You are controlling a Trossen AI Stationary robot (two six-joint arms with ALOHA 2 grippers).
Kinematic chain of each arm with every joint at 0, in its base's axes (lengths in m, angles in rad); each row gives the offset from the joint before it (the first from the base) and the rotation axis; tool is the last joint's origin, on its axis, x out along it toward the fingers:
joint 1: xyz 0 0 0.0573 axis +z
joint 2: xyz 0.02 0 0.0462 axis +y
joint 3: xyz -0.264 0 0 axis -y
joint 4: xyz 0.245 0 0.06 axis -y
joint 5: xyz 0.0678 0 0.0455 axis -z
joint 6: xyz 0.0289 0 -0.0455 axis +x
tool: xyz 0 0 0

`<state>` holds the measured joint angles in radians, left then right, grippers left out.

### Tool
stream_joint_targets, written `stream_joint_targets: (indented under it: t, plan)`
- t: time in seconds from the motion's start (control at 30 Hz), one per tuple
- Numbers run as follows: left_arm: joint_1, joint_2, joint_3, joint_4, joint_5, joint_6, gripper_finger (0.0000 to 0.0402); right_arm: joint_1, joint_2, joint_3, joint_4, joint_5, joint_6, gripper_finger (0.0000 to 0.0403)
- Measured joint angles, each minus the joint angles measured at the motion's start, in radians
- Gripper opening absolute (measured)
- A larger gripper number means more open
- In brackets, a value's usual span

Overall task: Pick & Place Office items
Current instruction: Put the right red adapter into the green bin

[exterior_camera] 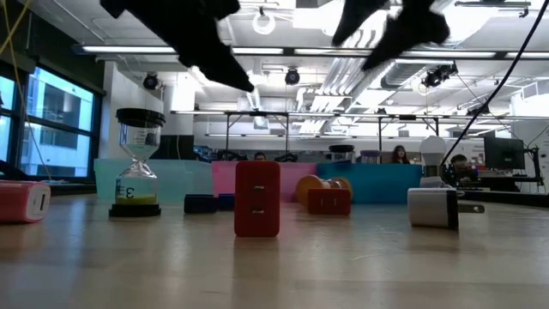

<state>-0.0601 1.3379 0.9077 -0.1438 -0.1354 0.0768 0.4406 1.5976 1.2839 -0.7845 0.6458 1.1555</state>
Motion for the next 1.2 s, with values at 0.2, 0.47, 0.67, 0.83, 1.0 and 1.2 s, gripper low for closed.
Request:
stream_joint_targets:
  t: [0.2, 0.47, 0.67, 0.83, 1.0, 1.2]
  plan:
    - [-0.028, -0.113, 0.000, -0.226, -0.027, -0.042, 0.0271, -0.060, 0.083, 0.000, -0.016, -0.080, 0.286, 0.0301]
    - [-0.101, -0.220, -0.005, -0.428, -0.025, -0.151, 0.0271, -0.117, 0.240, 0.000, 0.109, -0.157, 0.380, 0.0283]
    - [-0.197, -0.276, -0.067, -0.450, -0.026, -0.220, 0.0271, -0.149, 0.335, 0.000, 0.123, -0.210, 0.481, 0.0265]
    - [-0.296, -0.323, -0.105, -0.460, -0.056, -0.295, 0.0271, -0.178, 0.390, 0.000, 0.166, -0.241, 0.498, 0.0255]
    - [-0.398, -0.353, -0.118, -0.459, -0.072, -0.352, 0.0271, -0.195, 0.423, 0.001, 0.201, -0.249, 0.497, 0.0254]
    - [-0.503, -0.359, -0.119, -0.463, -0.089, -0.419, 0.0271, -0.197, 0.432, 0.003, 0.184, -0.237, 0.485, 0.0231]
